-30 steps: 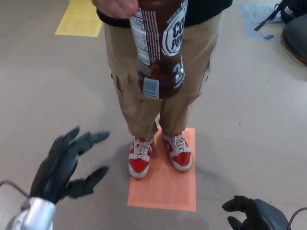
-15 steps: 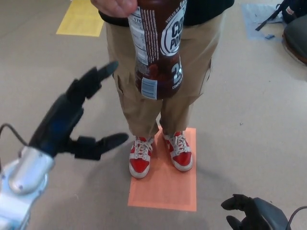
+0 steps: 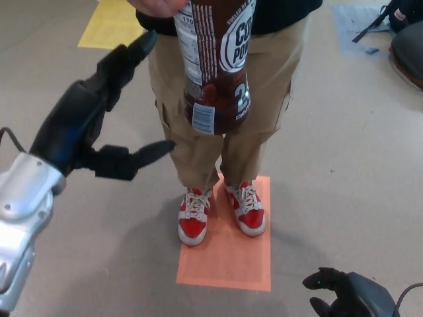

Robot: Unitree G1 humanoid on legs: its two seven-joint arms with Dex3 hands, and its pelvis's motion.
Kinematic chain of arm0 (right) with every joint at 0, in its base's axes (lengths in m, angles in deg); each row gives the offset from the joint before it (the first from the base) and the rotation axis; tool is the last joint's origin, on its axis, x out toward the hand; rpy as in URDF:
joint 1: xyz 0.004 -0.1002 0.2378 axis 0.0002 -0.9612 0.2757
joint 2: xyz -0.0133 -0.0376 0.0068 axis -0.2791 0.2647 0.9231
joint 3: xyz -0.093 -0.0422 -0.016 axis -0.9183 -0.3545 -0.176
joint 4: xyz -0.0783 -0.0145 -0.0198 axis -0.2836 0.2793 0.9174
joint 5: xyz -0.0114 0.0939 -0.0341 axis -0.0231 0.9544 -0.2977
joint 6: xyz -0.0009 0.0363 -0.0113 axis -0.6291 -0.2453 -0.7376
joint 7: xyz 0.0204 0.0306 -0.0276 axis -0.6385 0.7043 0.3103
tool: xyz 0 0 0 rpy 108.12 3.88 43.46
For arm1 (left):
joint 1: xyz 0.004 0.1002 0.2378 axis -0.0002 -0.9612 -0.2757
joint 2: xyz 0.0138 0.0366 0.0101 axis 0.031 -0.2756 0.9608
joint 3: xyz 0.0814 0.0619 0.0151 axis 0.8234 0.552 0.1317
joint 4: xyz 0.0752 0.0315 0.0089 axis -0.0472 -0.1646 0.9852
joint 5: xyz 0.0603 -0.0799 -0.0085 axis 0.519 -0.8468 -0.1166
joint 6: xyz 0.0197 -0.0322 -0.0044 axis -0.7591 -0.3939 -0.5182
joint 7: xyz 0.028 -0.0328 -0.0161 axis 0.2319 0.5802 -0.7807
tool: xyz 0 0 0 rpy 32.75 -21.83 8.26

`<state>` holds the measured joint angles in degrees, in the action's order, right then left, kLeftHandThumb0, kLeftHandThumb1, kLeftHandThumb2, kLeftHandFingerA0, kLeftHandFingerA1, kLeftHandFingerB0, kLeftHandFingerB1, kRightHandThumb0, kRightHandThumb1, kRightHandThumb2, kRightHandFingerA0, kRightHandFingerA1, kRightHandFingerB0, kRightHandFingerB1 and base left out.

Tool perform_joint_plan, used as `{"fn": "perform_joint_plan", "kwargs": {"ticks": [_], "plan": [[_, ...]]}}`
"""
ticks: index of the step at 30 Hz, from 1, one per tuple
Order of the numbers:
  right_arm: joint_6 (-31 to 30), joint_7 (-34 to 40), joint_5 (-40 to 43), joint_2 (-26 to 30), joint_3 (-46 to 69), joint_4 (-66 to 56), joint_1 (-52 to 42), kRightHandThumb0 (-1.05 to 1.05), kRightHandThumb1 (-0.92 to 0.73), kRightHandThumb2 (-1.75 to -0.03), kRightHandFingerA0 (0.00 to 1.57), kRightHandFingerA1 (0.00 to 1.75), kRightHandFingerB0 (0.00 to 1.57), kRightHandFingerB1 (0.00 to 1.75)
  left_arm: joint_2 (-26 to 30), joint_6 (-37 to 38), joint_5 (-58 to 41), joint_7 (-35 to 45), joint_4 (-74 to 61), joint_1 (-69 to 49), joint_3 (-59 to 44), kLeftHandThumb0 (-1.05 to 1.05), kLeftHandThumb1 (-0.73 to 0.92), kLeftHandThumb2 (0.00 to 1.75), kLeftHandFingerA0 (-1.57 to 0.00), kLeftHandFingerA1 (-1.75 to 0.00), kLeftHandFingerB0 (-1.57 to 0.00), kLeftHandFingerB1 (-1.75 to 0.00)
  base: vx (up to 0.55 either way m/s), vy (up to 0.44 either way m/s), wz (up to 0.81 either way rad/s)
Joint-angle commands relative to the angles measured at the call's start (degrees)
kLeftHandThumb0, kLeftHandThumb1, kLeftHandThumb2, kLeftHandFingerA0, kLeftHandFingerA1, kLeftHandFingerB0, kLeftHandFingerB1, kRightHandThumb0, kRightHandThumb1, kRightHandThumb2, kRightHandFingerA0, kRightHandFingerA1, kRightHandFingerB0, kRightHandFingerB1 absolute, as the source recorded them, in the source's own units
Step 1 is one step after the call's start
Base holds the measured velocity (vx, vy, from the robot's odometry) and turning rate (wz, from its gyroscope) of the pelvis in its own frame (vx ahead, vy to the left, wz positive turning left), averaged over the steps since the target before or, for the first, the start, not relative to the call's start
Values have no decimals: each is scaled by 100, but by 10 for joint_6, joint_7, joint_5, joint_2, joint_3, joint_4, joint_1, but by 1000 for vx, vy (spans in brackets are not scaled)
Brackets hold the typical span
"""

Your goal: The robot recieved a bottle of protein shake from a person using its left hand and then shake the protein up and down 2 two times and hand it back to the person

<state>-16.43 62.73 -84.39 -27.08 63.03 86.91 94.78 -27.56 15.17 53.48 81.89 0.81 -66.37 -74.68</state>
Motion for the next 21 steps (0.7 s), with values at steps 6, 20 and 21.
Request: {"fn": "perform_joint_plan", "kwargs": {"ticks": [6, 20, 21], "plan": [[31, 37, -18, 17, -1, 23, 8, -52, -82, -66, 79, 61, 67, 41, 42, -457, -361, 129, -66, 148, -56, -80, 59, 59, 0, -7, 0, 0, 0, 0, 0], [30, 36, -20, 24, -2, 24, 16, -52, -81, -67, 75, 62, 65, 44, 42, -528, -364, 116, -89, 217, -37, -80, 47, 85, 0, -12, 0, 0, 0, 0, 0], [30, 35, -21, 24, -2, 24, 17, -52, -82, -67, 75, 63, 64, 44, 43, -531, -366, 114, -94, 218, -36, -82, 48, 86, 0, -12, 0, 0, 0, 0, 0]]}}
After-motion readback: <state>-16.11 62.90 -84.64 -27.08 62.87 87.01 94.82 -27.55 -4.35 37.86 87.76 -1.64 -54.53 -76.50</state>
